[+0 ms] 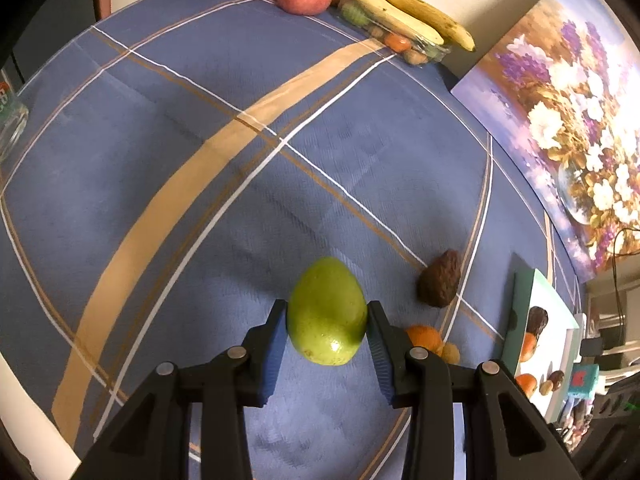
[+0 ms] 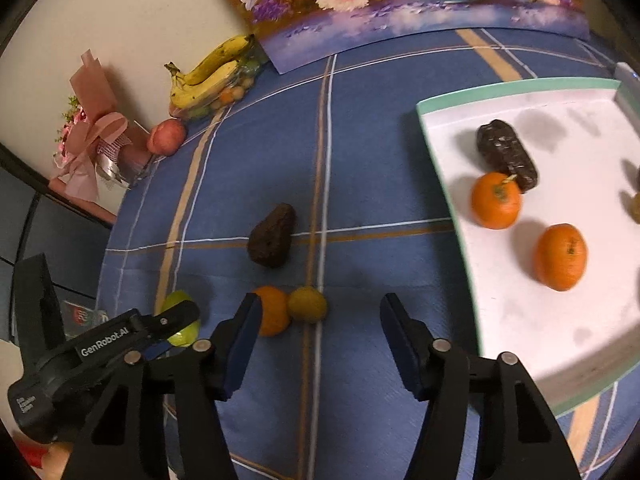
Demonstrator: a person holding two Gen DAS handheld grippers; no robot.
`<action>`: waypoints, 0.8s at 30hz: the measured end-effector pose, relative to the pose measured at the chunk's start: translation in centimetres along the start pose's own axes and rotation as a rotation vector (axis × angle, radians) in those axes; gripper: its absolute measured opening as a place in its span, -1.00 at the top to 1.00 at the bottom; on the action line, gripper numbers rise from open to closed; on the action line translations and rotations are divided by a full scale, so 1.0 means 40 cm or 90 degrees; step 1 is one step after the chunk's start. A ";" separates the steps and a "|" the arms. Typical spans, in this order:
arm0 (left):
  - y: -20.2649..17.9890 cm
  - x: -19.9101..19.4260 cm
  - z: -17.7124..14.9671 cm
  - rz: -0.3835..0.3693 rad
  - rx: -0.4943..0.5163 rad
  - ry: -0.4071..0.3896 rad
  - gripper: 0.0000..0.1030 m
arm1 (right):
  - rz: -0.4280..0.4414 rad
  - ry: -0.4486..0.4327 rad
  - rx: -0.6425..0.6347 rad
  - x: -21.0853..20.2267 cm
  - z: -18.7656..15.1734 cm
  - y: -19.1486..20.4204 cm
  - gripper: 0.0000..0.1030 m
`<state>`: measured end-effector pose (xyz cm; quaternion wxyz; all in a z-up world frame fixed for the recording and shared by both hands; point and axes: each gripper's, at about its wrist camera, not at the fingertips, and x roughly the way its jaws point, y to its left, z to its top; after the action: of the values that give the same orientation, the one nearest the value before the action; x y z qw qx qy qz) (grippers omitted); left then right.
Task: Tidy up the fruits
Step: 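Hold the pear in the left tool while the right tool grasps another small yellow-brown fruit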
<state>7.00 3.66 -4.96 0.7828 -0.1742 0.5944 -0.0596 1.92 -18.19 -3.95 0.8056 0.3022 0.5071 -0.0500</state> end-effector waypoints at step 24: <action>0.007 0.061 0.026 -0.008 -0.029 0.023 0.20 | 0.025 0.050 0.013 0.092 0.018 0.007 0.49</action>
<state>8.65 3.41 -7.02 0.7675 -0.1946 0.6084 -0.0544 4.38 -17.53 -6.73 0.7828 0.3222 0.5317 -0.0272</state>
